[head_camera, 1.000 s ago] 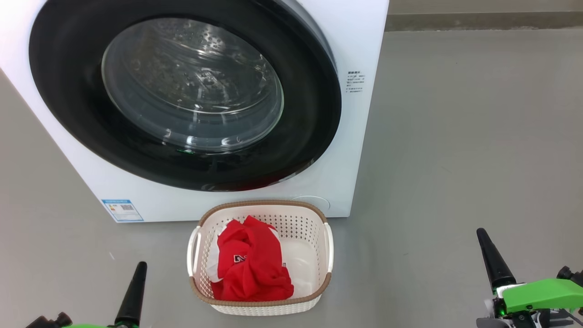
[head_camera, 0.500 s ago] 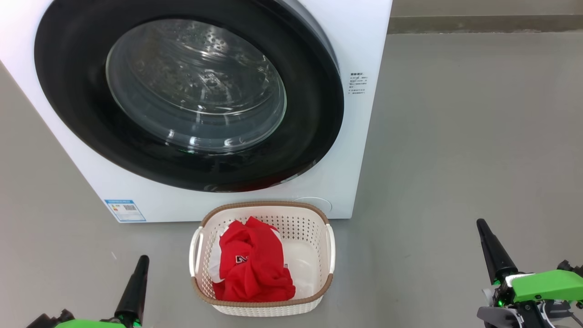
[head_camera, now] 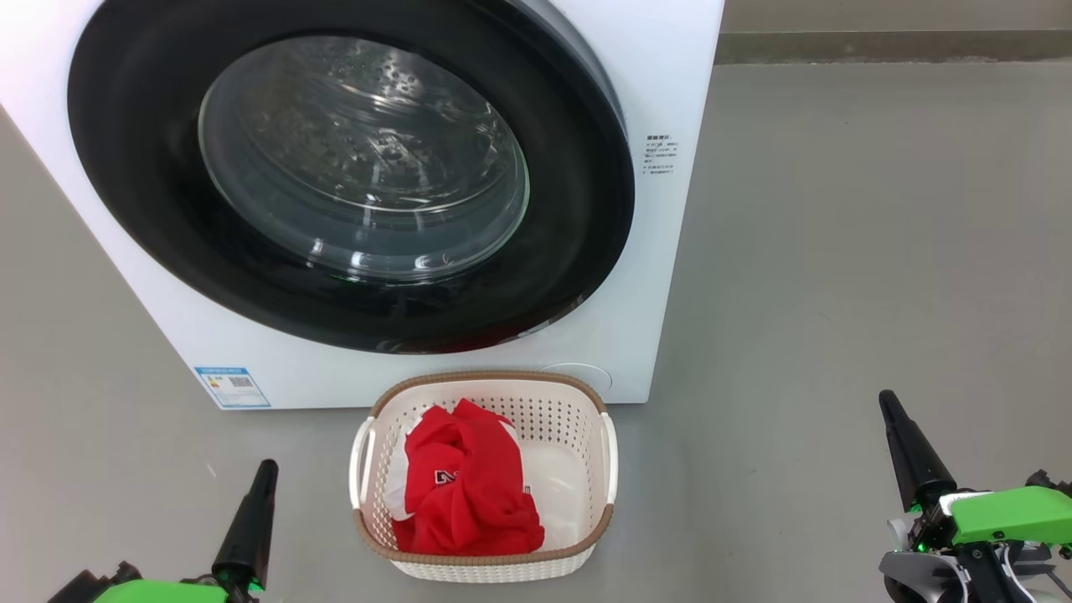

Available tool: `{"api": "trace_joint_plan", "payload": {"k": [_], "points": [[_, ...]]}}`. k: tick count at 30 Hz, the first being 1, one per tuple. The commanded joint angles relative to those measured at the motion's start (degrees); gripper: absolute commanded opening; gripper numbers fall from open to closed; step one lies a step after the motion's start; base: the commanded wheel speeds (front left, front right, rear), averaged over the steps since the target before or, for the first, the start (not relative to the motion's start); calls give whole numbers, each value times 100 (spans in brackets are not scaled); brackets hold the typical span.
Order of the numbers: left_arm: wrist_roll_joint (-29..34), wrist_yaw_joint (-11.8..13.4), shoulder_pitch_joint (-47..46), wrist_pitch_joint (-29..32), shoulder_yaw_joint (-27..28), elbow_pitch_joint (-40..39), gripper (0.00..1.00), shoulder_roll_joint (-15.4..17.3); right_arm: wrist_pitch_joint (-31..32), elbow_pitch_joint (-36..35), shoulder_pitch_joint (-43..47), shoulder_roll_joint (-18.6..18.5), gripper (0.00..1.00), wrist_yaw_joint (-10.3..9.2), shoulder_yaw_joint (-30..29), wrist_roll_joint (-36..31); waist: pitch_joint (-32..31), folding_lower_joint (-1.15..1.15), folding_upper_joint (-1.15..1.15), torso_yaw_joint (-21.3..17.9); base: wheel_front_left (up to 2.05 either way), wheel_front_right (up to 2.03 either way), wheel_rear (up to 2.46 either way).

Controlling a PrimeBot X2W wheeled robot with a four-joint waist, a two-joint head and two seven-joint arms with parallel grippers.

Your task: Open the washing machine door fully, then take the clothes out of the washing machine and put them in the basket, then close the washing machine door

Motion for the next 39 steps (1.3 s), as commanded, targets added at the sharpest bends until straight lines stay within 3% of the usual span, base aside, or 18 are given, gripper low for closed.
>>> {"api": "trace_joint_plan", "payload": {"k": [1,39], "points": [[-58,-40,-225,24,208,-117,0,62,35,-141,-252,-81,0,3,92,38,0,0,0,0,0,0,0],[-61,-40,-225,21,204,-117,0,62,87,-137,-257,-36,0,3,29,-15,0,0,0,0,0,0,0]]}}
